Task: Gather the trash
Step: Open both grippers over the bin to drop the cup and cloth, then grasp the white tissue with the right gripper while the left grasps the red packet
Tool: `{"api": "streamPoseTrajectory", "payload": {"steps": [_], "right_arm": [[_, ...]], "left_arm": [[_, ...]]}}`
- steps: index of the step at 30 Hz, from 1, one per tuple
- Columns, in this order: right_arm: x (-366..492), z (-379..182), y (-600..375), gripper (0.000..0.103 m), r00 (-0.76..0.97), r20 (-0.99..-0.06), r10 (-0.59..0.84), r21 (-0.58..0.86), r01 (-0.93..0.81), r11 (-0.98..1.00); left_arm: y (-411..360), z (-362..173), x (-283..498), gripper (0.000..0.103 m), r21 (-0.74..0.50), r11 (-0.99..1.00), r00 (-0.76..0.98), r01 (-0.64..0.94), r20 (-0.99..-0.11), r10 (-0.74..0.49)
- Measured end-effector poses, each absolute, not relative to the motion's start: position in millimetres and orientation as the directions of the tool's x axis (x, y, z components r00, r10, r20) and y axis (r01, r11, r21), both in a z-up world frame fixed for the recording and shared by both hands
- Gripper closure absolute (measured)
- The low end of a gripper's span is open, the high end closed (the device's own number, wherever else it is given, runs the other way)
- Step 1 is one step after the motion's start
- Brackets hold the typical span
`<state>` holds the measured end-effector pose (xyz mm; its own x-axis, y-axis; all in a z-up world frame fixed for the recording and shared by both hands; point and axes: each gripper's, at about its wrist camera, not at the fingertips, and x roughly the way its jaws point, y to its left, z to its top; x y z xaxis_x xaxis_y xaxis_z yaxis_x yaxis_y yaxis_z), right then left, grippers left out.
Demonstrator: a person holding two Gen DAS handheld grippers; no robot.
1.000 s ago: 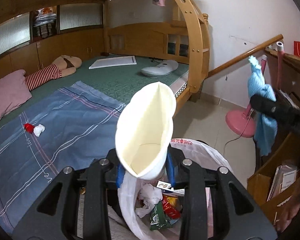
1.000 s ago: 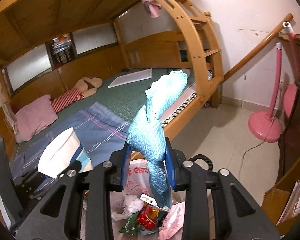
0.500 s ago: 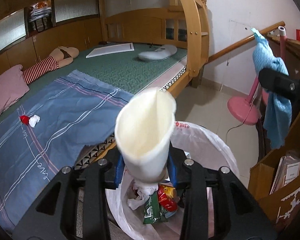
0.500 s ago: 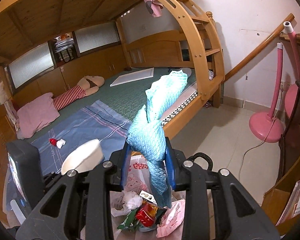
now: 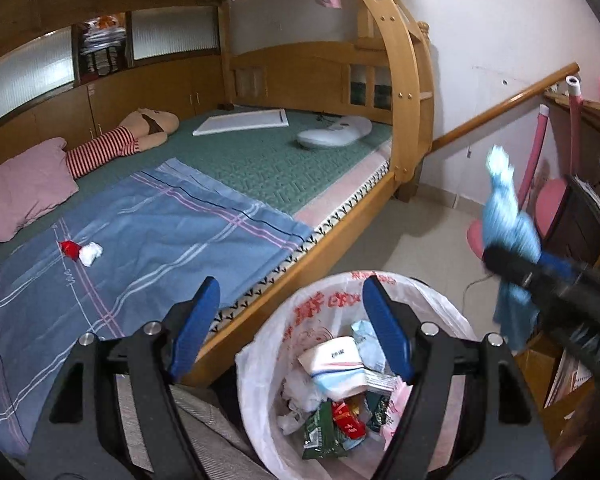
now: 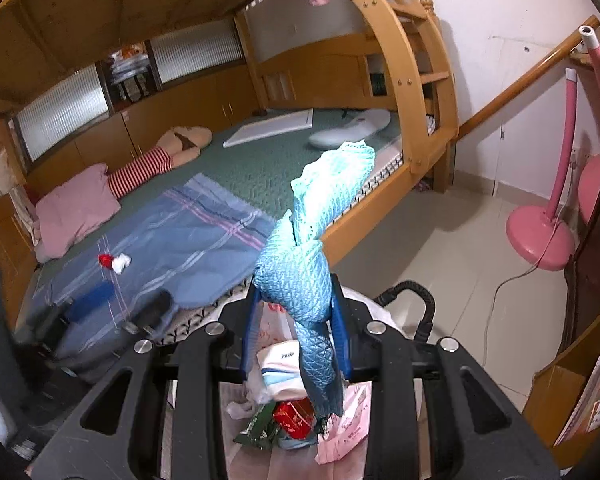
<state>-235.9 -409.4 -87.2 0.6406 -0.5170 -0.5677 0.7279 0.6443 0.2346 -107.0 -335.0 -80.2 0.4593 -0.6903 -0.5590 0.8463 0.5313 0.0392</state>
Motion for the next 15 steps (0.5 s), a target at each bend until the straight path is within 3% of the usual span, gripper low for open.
{"api": "streamPoseTrajectory", "payload": {"steps": [3, 6, 8, 15], "right_arm": [[-228, -97, -408, 0.068, 0.632, -0.604, -0.486, 0.219, 0.717, 0.661], [-222, -105, -406, 0.05, 0.625, -0.629, -0.462, 0.208, 0.708, 0.675], [-219, -107, -402, 0.031, 0.624, -0.628, -0.464, 0.199, 0.706, 0.68], [-209, -107, -399, 0.027, 0.624, -0.633, -0.458, 0.185, 0.696, 0.694]], "left_arm": [[-326, -70, -100, 0.029, 0.035, 0.552, 0.483, 0.833, -0.532, -0.695], [-316, -60, -91, 0.025, 0.017, 0.573, 0.5, 0.819, -0.512, -0.699], [-310, -56, -84, 0.024, 0.008, 0.59, 0.514, 0.807, -0.502, -0.696], [-300, -58, -62, 0.024, -0.011, 0.623, 0.531, 0.782, -0.511, -0.676]]}}
